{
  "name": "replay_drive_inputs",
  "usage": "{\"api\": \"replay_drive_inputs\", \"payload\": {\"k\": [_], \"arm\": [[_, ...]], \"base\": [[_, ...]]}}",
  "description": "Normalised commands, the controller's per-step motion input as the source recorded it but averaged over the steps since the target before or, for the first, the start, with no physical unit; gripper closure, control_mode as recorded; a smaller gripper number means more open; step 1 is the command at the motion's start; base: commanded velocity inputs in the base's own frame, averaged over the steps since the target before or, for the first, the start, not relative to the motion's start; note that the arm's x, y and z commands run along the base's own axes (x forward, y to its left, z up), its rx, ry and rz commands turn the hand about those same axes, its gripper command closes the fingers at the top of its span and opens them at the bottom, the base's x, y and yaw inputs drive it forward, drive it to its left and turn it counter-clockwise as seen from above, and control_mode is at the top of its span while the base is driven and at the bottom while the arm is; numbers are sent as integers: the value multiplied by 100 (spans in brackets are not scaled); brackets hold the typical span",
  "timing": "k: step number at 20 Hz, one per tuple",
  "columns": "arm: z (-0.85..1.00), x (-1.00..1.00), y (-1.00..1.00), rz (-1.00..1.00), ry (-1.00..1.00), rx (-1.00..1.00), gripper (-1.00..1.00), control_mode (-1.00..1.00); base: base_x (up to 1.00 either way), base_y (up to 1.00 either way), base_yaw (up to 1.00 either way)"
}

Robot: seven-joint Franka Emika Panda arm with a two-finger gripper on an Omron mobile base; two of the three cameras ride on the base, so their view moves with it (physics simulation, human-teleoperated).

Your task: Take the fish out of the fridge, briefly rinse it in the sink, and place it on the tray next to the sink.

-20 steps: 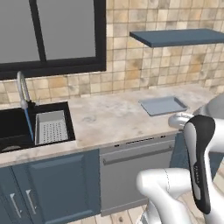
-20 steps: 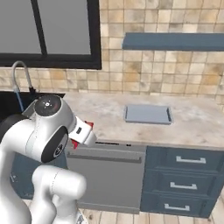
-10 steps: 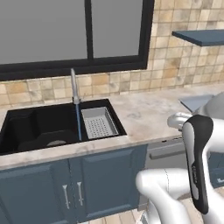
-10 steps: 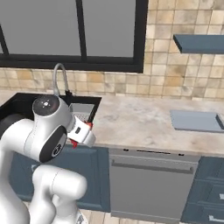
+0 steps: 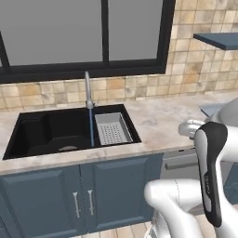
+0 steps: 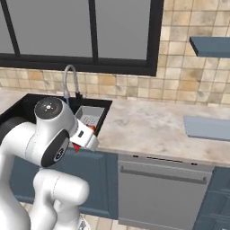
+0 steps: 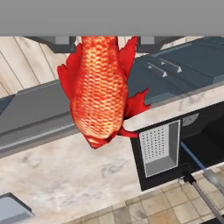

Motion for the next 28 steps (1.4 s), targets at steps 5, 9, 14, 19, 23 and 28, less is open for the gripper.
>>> {"api": "replay_drive_inputs", "payload": {"k": [5,9,14,19,23,28], "arm": [[0,0,0,0,0,0,100,100],[0,0,0,0,0,0,100,100],[0,0,0,0,0,0,100,100],[0,0,0,0,0,0,100,100],[0,54,-15,18,2,0,100,-100],[0,93,0,36,20,0,100,-100]], "base": [[9,21,22],[6,0,4],[73,-4,0],[52,-2,1],[0,0,0],[0,0,0]]}}
